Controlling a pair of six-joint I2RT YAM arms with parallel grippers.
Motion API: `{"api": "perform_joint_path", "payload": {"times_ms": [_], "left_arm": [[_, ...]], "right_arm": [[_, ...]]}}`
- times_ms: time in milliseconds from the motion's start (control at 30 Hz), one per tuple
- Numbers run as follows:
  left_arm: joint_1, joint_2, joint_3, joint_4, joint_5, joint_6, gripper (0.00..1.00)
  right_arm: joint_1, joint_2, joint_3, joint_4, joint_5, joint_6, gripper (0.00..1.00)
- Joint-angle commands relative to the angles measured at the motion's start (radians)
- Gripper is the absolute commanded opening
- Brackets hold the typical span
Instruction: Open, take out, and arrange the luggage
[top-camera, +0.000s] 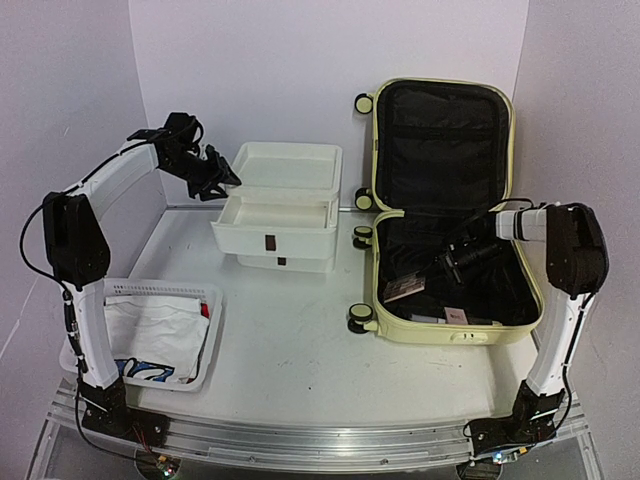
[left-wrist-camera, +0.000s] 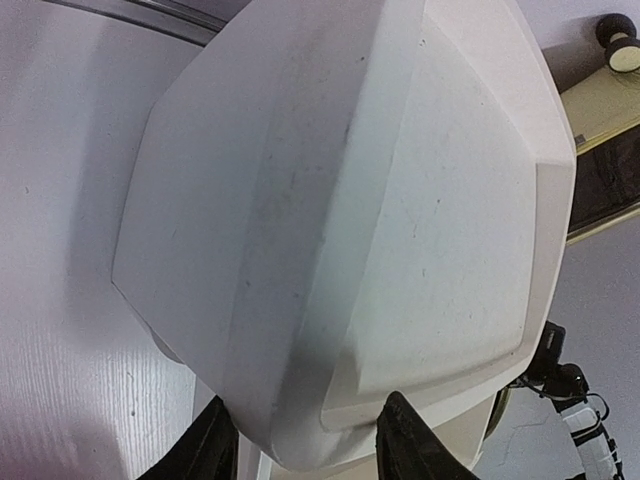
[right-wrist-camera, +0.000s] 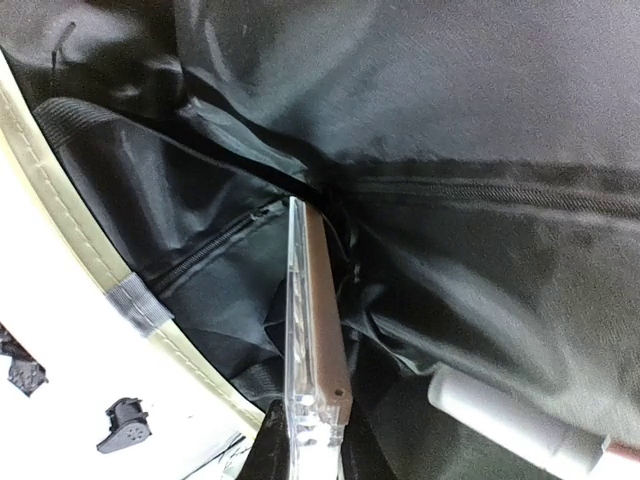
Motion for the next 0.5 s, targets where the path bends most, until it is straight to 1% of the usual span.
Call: {"api": "perform_joint_path", "payload": {"times_ms": [0, 167, 333, 467], "left_arm": [[-0.062, -0.082, -0.033, -0.026, 0.058, -0.006, 0.46], [-0.088, -0.124, -0.067, -0.026, 0.049, -0.018, 0.46], [-0.111, -0.149, -0.088, -0.026, 0.065, -0.012, 0.48], [-0.11, -0.193, -0.116, -0.026, 0.03, 0.005, 0.49]], "right_arm": [[0.008, -0.115, 0.063, -0.1, 0.081, -0.047, 0.0], [0.008, -0.196, 0.113, -0.179, 0.167, -0.115, 0.0], [0.008, -0.241, 0.172, -0.251, 0.219, -0.177, 0.0], [0.009, -0.269, 0.221, -0.311, 0.252, -0.222, 0.0]]}}
